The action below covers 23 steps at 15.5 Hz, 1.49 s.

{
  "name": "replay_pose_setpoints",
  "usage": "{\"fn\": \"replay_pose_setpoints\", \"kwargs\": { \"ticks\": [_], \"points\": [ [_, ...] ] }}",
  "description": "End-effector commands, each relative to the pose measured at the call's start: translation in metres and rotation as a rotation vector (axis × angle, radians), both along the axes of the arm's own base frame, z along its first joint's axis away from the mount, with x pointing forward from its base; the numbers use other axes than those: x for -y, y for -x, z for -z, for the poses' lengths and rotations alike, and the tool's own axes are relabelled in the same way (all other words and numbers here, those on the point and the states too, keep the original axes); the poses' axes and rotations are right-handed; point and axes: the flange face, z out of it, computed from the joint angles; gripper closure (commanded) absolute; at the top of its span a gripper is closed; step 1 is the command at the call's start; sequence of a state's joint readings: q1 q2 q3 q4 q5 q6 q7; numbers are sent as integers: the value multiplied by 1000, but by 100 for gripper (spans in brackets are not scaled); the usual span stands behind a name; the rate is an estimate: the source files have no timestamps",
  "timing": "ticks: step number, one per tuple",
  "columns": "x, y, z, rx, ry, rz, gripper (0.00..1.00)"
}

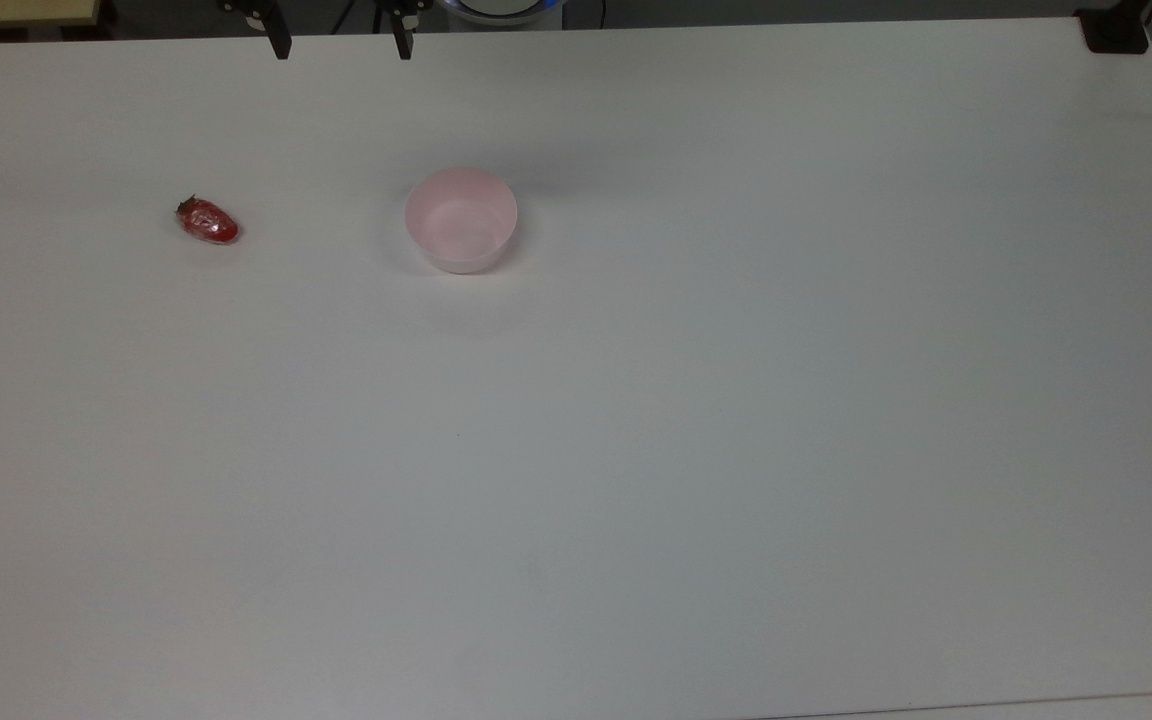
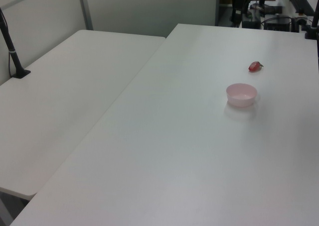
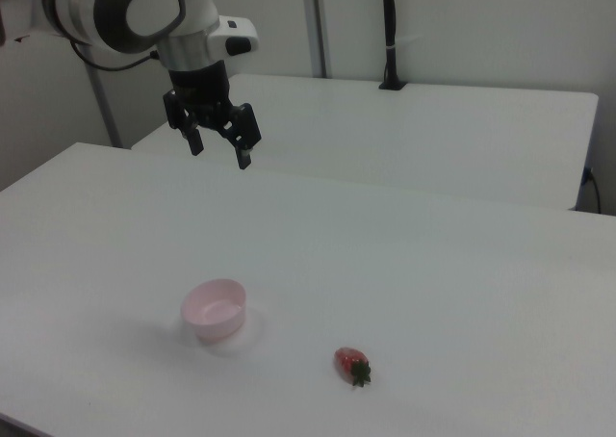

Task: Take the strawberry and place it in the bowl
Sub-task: 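Move the open gripper over the red strawberry and lower it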

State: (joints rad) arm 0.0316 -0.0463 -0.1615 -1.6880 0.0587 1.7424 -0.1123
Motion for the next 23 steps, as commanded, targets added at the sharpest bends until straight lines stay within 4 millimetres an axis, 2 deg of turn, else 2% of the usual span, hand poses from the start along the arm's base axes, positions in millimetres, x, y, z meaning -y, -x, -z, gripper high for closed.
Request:
{"fn": "replay_pose_setpoints", "kwargs": {
  "ticks": [1,3,6,8,11,14,16,19,20,23],
  "points": [
    [0,3,2,7,-19,8,0],
    [3,4,3,3,-16,0,0],
    [29,13,4,-20,-8,-71,0],
    [47,17,10,-38,28,-206,0],
    [75,25,45,-126,114,-516,0],
    [105,22,76,-205,148,-700,0],
    [126,17,103,-214,155,-697,0],
    [155,21,144,-202,167,-680,0],
    [169,20,170,-210,171,-708,0],
    [182,8,215,-237,189,-741,0]
  ]
}}
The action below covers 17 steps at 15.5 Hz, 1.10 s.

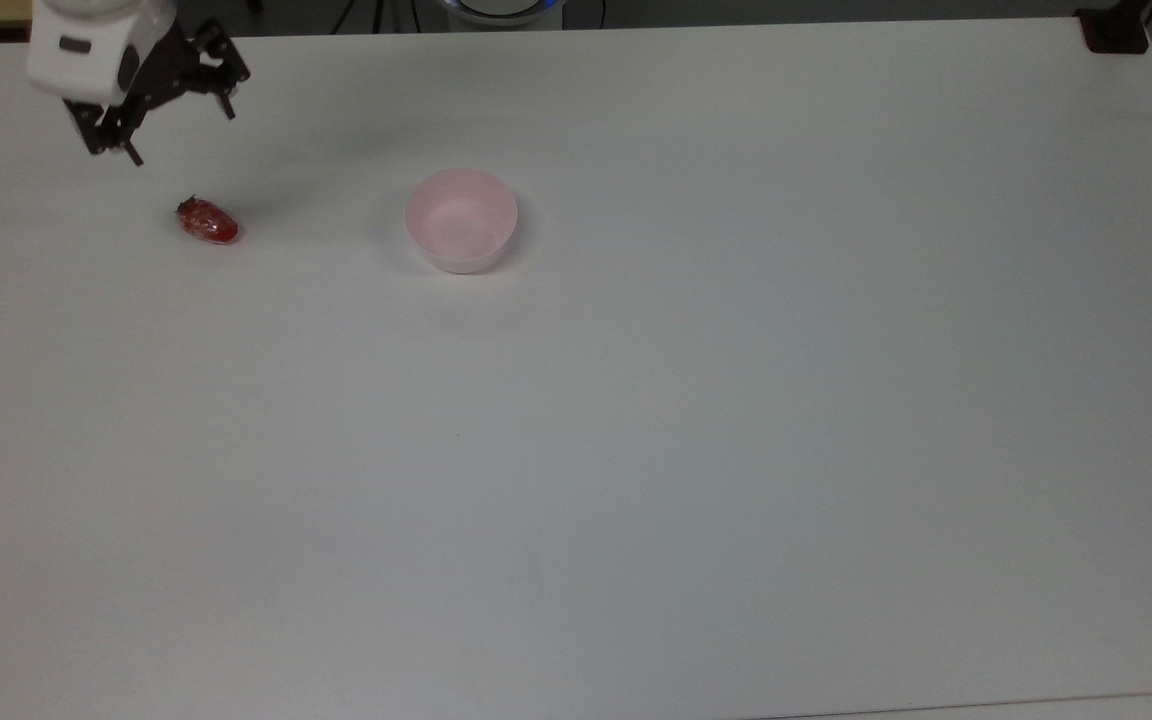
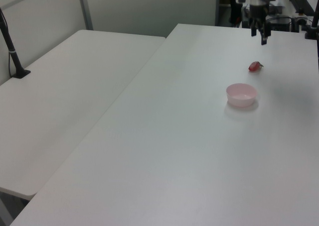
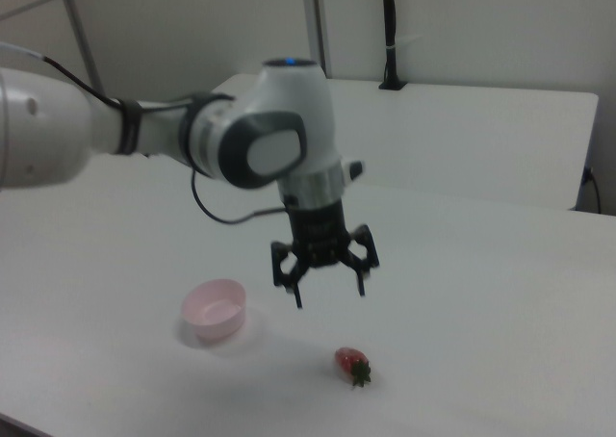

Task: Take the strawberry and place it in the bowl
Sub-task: 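Move the open gripper over the red strawberry and lower it, then close the gripper on the red strawberry and lift it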

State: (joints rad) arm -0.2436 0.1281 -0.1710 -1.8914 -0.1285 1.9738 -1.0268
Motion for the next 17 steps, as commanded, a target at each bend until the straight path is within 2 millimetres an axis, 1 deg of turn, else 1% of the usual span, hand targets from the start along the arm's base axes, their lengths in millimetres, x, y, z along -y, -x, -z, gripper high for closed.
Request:
{"fn": "replay_pose_setpoints", "kwargs": {
  "ticks": [1,4,6,9,10,11,13,15,16,17],
  "points": [
    [12,-11,52,-27,42,-64,0],
    [17,-17,86,-48,59,-77,0],
    [18,-19,94,-49,60,-74,0],
    [15,-21,114,-73,64,-30,0],
    [17,-20,118,-81,70,-26,8],
    [16,-21,123,-86,70,-22,19],
    [14,-22,128,-90,70,-5,35],
    [12,-22,133,-94,73,34,49],
    [10,-23,133,-92,73,39,56],
    [9,-24,132,-90,72,39,61]
  ]
}}
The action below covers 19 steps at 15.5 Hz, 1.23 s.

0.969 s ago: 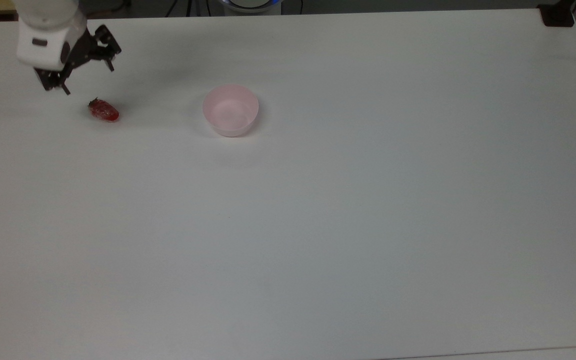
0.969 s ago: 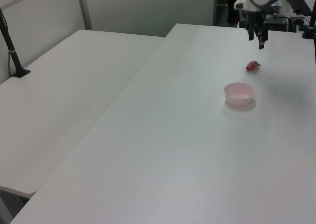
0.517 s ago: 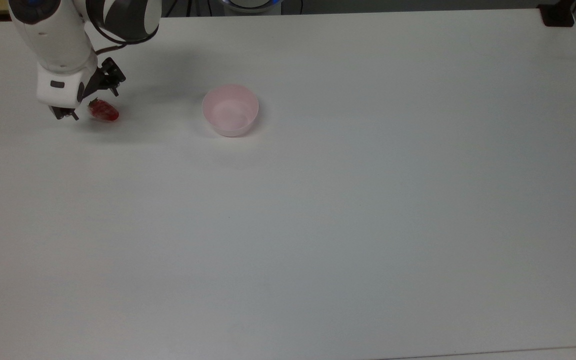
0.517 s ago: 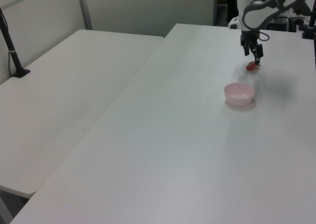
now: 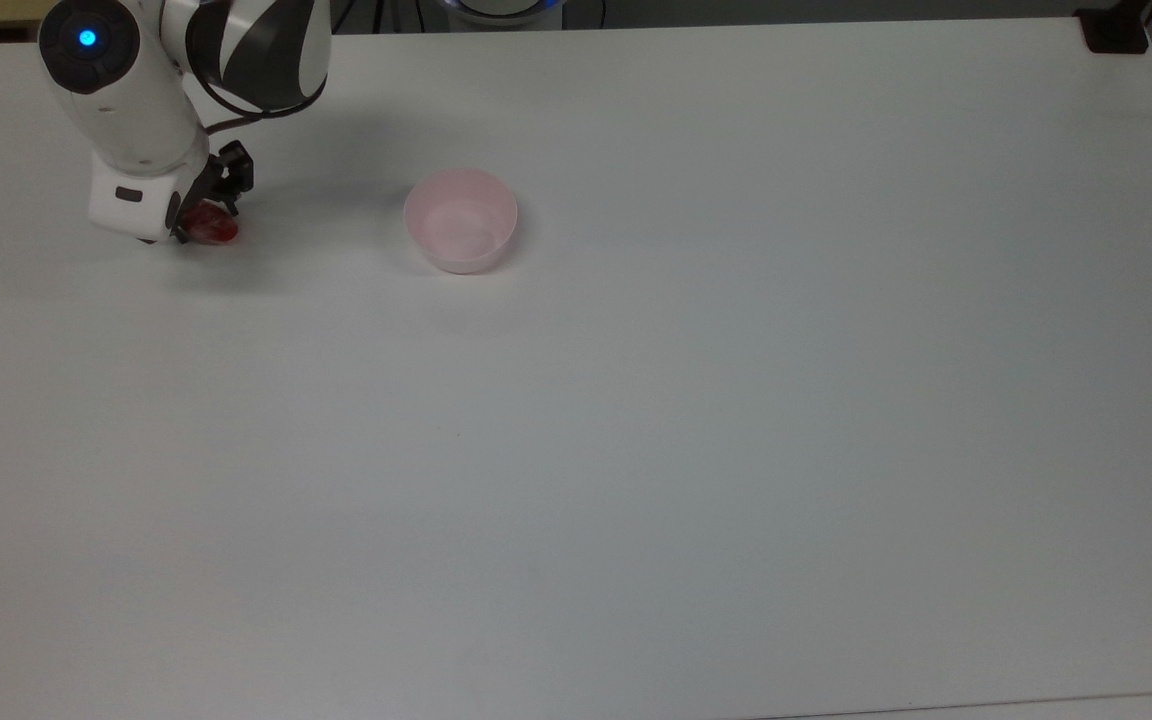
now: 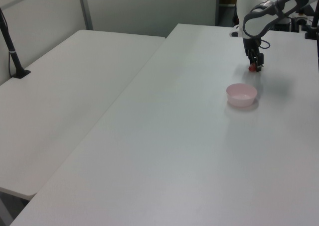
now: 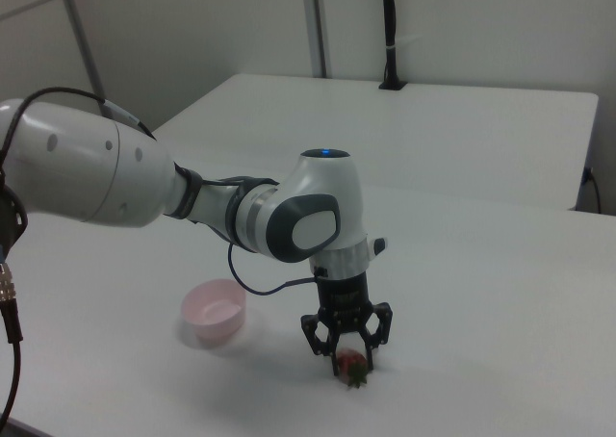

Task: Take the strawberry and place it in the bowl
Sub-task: 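Close the gripper on the red strawberry and lift it, then carry the held strawberry over the pink bowl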

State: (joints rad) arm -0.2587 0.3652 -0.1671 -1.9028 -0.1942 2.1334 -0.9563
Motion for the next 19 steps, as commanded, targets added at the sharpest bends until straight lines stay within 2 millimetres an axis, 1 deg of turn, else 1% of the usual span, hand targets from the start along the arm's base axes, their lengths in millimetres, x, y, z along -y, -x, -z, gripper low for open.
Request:
{"fn": "replay_pose_setpoints", "kwargs": {
  "ticks": [1,2,3,5,6,7,8,10,12,15,16,19],
  "points": [
    [-8,-6,-4,19,27,16,62],
    [-11,-6,-8,19,25,16,62],
    [-16,-7,-17,27,22,14,62],
    [-38,-8,-38,10,3,-5,62],
    [-49,-8,-53,8,-3,1,62],
    [-62,-7,-66,6,-5,7,61],
    [-80,-7,-78,0,-9,8,61],
    [-120,-7,-92,-26,-13,25,61],
    [-165,-11,-92,-43,0,52,59],
    [-227,-17,-77,-46,36,107,59],
    [-242,-18,-70,-49,45,121,59],
    [-275,-21,-46,-65,68,156,57]
  ]
}}
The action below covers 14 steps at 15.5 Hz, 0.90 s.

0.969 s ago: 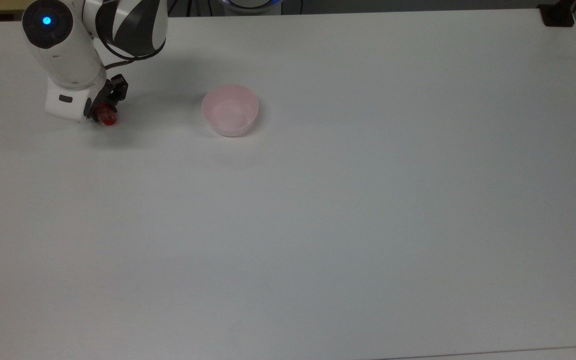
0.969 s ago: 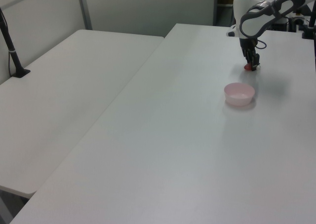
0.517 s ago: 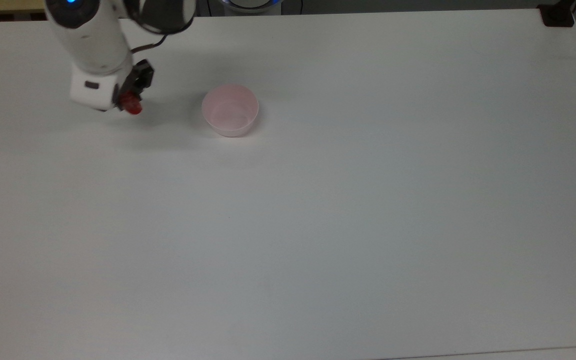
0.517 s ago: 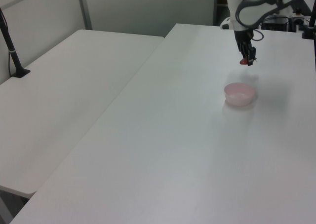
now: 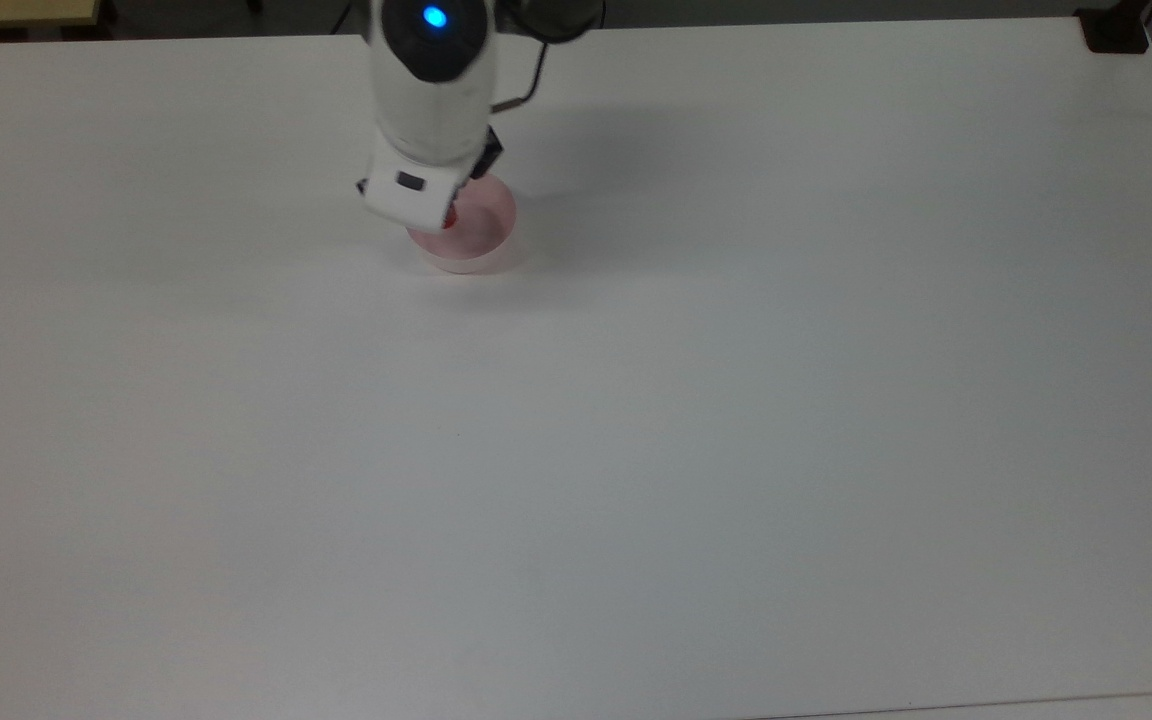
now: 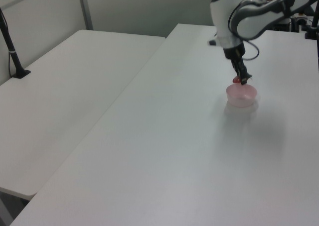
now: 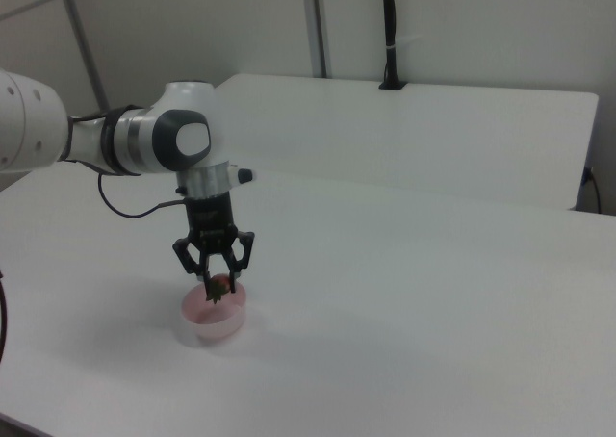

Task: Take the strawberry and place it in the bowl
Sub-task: 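Carry the held strawberry over the pink bowl, then lower the strawberry into the pink bowl and open the gripper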

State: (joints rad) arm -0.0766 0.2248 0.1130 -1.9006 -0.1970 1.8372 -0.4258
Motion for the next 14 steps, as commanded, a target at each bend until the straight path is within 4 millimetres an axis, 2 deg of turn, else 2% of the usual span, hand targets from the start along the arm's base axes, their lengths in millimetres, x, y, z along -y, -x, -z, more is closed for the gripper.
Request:
{"fn": "replay_pose_setpoints", "kwargs": {
  "ticks": [1,3,4,6,8,12,14],
  "points": [
    [-21,1,20,-16,21,44,53],
    [-23,-1,26,-25,19,41,34],
    [-22,-2,25,-21,19,44,3],
    [-21,-1,17,-13,21,48,0],
    [-19,-4,-14,33,27,70,0],
    [-14,5,-109,159,79,274,0],
    [-6,17,-153,243,87,361,0]
  ]
}}
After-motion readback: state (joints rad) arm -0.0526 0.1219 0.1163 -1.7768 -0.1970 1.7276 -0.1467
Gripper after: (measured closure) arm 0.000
